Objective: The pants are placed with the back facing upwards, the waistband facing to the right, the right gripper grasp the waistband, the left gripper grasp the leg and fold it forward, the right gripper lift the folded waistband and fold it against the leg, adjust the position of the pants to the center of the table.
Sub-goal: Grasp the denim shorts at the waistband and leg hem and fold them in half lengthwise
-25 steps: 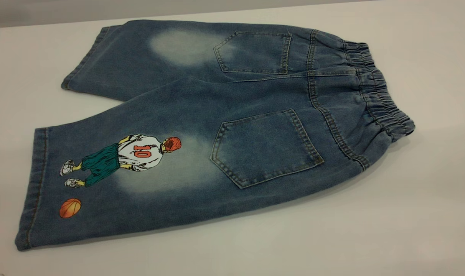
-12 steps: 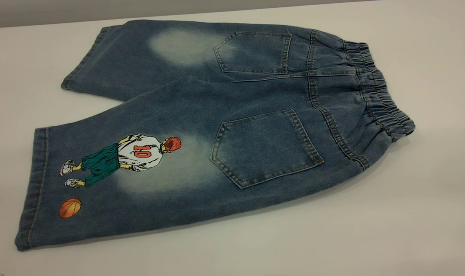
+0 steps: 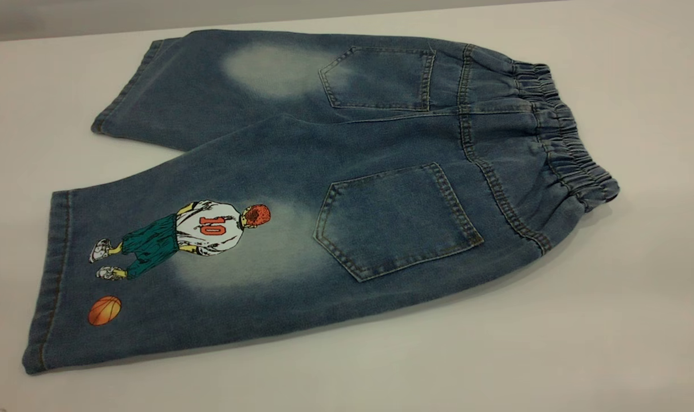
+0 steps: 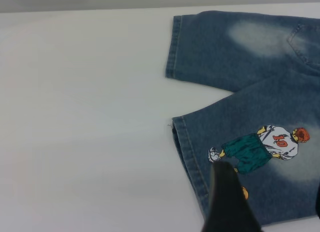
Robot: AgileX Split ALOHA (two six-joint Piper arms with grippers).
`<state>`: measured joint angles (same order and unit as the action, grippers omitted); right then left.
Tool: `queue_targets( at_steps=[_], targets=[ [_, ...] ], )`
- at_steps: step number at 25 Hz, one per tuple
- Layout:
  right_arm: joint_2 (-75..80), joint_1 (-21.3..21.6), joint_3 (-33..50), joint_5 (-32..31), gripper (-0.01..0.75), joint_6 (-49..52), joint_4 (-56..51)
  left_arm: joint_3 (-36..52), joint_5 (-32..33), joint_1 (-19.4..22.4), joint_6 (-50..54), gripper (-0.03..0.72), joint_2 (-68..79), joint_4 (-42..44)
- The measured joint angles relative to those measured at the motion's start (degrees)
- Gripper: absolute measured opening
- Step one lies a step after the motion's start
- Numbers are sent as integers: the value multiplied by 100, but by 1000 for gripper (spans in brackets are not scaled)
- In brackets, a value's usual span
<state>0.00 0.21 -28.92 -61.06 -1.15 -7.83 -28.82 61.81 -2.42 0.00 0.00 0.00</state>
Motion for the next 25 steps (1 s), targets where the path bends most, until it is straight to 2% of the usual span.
queue_targets(
  at_steps=[18, 25],
  targets=[
    [0, 0, -35, 112, 461, -6, -274, -54, -12, 0, 43, 383, 74, 0],
    [548, 0, -78, 993, 461, -232, -1254, -786, -991, 0, 200, 383, 1477, -68]
  ],
)
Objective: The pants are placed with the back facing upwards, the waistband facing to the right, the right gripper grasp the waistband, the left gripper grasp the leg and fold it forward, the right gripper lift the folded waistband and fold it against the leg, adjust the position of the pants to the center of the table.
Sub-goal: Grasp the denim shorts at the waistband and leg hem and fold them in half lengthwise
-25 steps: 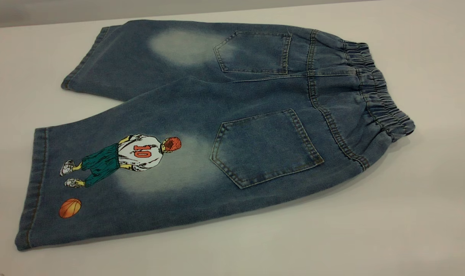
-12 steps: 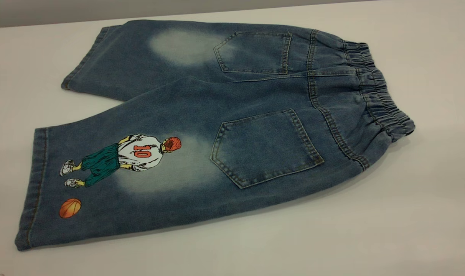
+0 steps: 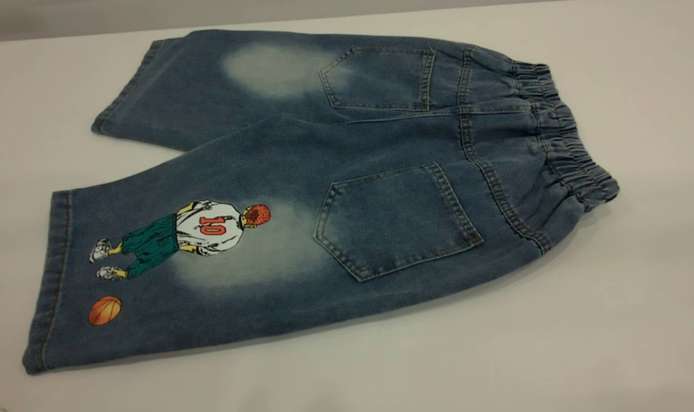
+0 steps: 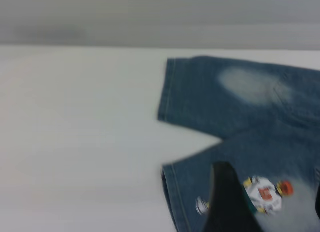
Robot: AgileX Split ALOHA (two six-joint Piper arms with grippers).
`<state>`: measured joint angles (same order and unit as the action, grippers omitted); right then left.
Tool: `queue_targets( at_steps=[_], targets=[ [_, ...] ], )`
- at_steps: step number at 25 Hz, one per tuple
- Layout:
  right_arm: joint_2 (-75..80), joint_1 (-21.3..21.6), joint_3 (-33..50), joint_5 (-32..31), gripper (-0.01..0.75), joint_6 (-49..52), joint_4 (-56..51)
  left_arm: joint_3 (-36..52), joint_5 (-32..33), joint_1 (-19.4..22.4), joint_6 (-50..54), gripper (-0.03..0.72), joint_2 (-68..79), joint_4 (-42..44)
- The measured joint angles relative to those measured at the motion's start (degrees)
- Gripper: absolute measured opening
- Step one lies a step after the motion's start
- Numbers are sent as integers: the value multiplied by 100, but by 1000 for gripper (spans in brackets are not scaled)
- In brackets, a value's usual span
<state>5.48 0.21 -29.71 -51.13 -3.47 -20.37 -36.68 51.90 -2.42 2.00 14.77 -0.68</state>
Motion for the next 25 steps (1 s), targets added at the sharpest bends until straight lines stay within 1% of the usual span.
queue_targets(
  at_steps=[2, 5, 10, 12, 18, 25],
  targets=[
    [480, 0, 0, 338, 461, -158, -354, -210, -273, 0, -200, 383, 663, 0],
    [1254, 0, 6, 655, 461, -233, -842, -377, -390, 0, -573, 383, 1641, -222],
    [2550, 0, 13, 908, 461, -233, -1266, -377, -541, 0, -1468, 383, 3088, -817],
    [2989, 0, 32, 1047, 461, -383, -1463, -377, -544, 0, -1890, 383, 3573, -1080],
    [4253, 0, 315, 1494, 461, -876, -2306, -377, -596, 0, -2669, 383, 4459, -2015],
    [5646, 0, 383, 2107, 461, -1829, -3265, -377, -655, -54, -2989, 383, 4907, -2565]
  ],
)
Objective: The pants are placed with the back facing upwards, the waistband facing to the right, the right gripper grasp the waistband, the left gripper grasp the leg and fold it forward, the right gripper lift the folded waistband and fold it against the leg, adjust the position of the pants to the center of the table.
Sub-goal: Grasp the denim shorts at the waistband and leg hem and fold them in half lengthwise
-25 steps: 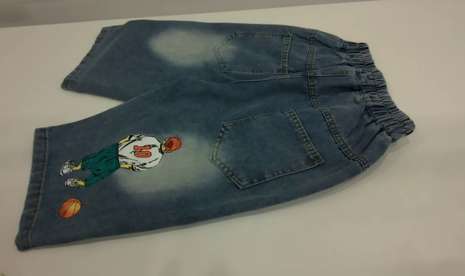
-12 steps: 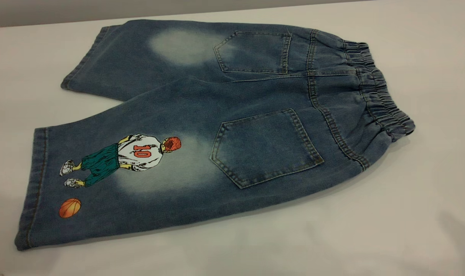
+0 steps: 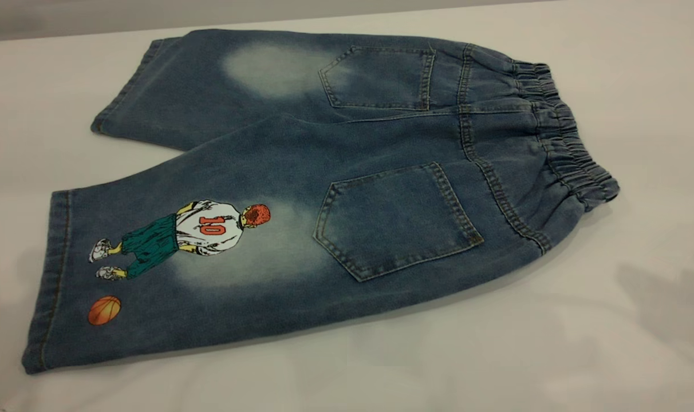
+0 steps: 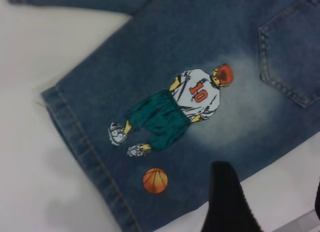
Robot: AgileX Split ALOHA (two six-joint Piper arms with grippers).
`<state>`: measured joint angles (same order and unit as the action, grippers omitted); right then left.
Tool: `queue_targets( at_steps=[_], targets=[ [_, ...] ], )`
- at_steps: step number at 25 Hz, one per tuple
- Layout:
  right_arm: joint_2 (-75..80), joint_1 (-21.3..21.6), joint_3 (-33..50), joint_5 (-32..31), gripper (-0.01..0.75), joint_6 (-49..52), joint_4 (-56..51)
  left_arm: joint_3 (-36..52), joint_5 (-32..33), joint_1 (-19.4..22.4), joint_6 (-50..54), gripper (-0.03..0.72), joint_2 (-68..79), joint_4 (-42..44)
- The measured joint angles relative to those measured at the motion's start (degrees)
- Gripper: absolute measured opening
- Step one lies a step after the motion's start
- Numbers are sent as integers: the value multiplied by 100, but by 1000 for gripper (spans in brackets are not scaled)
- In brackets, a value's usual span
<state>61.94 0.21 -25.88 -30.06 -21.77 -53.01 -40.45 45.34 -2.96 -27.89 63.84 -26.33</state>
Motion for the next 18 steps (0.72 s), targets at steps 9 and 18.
queue_targets(
  at_steps=[9, 18],
  targets=[
    [1880, -6, -5, 190, 461, -2157, -1863, -87, -30, -187, -174, 383, 253, -154],
    [3501, -24, -31, -68, 461, -4695, -4108, -87, -45, -187, -164, 383, 253, -244]
  ],
)
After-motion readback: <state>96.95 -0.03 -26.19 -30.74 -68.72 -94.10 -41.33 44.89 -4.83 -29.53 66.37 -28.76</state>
